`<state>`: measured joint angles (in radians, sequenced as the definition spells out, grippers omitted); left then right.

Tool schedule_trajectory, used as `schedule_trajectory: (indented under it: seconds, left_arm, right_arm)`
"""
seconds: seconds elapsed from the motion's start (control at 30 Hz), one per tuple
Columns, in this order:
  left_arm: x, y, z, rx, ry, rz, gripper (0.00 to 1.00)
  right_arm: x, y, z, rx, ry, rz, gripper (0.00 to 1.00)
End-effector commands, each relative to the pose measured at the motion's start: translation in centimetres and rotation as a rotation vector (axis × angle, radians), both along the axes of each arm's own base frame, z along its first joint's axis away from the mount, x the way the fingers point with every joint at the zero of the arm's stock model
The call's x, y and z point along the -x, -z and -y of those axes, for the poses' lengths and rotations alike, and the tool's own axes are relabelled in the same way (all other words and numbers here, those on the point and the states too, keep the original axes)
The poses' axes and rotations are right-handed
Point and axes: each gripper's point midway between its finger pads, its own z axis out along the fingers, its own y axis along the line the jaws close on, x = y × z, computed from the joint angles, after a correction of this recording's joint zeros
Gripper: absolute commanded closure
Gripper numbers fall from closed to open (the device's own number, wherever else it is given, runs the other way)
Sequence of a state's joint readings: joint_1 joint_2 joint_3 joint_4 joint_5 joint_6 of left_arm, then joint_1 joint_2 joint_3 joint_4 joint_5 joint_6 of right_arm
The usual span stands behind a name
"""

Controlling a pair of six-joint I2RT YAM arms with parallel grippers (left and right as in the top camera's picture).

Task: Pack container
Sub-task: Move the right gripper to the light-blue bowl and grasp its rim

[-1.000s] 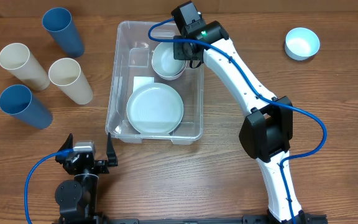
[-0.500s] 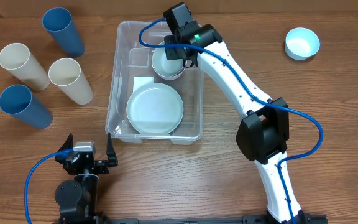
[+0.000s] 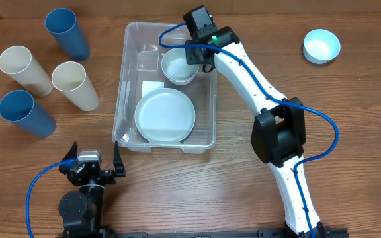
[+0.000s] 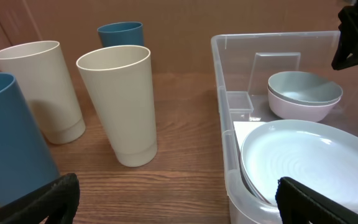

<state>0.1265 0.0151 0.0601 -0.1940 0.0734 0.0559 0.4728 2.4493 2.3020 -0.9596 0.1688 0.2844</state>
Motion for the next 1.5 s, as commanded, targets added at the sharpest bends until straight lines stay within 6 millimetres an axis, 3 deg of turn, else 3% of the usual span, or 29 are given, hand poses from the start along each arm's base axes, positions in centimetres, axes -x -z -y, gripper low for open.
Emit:
schedule_trajectory:
  seconds: [0.0,0.13,0.17,0.2,0.23,0.3,0.37,0.4,0.57,0.67,0.73,0.77,0.87,0.97,1.07,1.2,1.33,1.47]
  left_arm:
    - [0.0,-0.1,-0.2,-0.013,-0.007,0.006,0.00]
    - [0.0,-0.1,-0.2,-0.013,-0.007,0.006,0.00]
    - [0.0,-0.1,-0.2,-0.013,-0.007,0.006,0.00]
    - [0.0,-0.1,-0.2,-0.013,-0.007,0.006,0.00]
    - [0.0,-0.1,-0.2,-0.013,-0.007,0.006,0.00]
    - [0.0,-0.1,-0.2,-0.013,-0.007,0.006,0.00]
    - [0.0,-0.1,-0.2,-0.013,-0.007,0.006,0.00]
    - [0.0,-0.1,-0.2,-0.013,-0.007,0.006,0.00]
    - [0.0,-0.1,-0.2,-0.013,-0.007,0.006,0.00]
    - [0.0,-0.1,-0.2,-0.013,-0.007,0.006,0.00]
    - [0.0,-0.1,-0.2,-0.013,-0.007,0.006,0.00]
    - [0.0,-0.1,-0.2,-0.013,-0.007,0.006,0.00]
    - [0.0,-0.1,-0.2,-0.013,-0.007,0.006,0.00]
    - [0.0,-0.1,-0.2,-0.013,-0.007,0.006,0.00]
    - [0.0,-0.1,-0.2,-0.013,-0.007,0.006,0.00]
    - [0.0,-0.1,-0.2,-0.013,-0.007,0.006,0.00]
    - [0.0,-0.1,-0.2,-0.013,-0.007,0.006,0.00]
    - [0.0,-0.1,-0.2,-0.013,-0.007,0.006,0.00]
  right_arm:
    - [-0.3,-3.1,-0.7,-0.018,-0.006,0.062,0.96]
    - [0.3,-10.4,-1.1,-0.067,-0.016,0.148,0.96]
    - [0.5,-12.8,-0.9,-0.083,-0.010,0.178,0.91]
    - [0.4,-15.6,0.5,-0.098,0.047,0.220,0.72]
    - [0.2,-17.0,1.8,-0.099,0.094,0.246,0.62]
    - [-0.7,-19.2,6.5,-0.091,0.213,0.282,0.46]
    - [-1.7,-18.8,13.0,-0.084,0.390,0.263,0.34]
    - [-2.0,-18.0,17.5,-0.098,0.518,0.237,0.32]
    - [-1.2,-13.8,31.9,-0.135,0.860,0.124,0.27]
    - [-0.3,-10.4,37.5,-0.124,0.962,0.068,0.24]
    - [0.1,-8.3,39.5,-0.114,0.999,0.043,0.23]
    - [0.3,-6.2,40.8,-0.109,1.025,0.026,0.23]
    - [0.1,-3.4,42.6,-0.110,1.054,0.033,0.23]
    - [-0.2,-2.0,43.6,-0.111,1.061,0.055,0.23]
    - [-0.8,-1.0,43.7,-0.105,1.043,0.062,0.25]
    - [-0.7,1.8,43.4,-0.096,1.035,0.007,0.28]
    - [-0.2,5.4,42.5,-0.116,1.018,-0.081,0.43]
    - [-0.2,6.4,41.7,-0.118,1.006,-0.109,0.58]
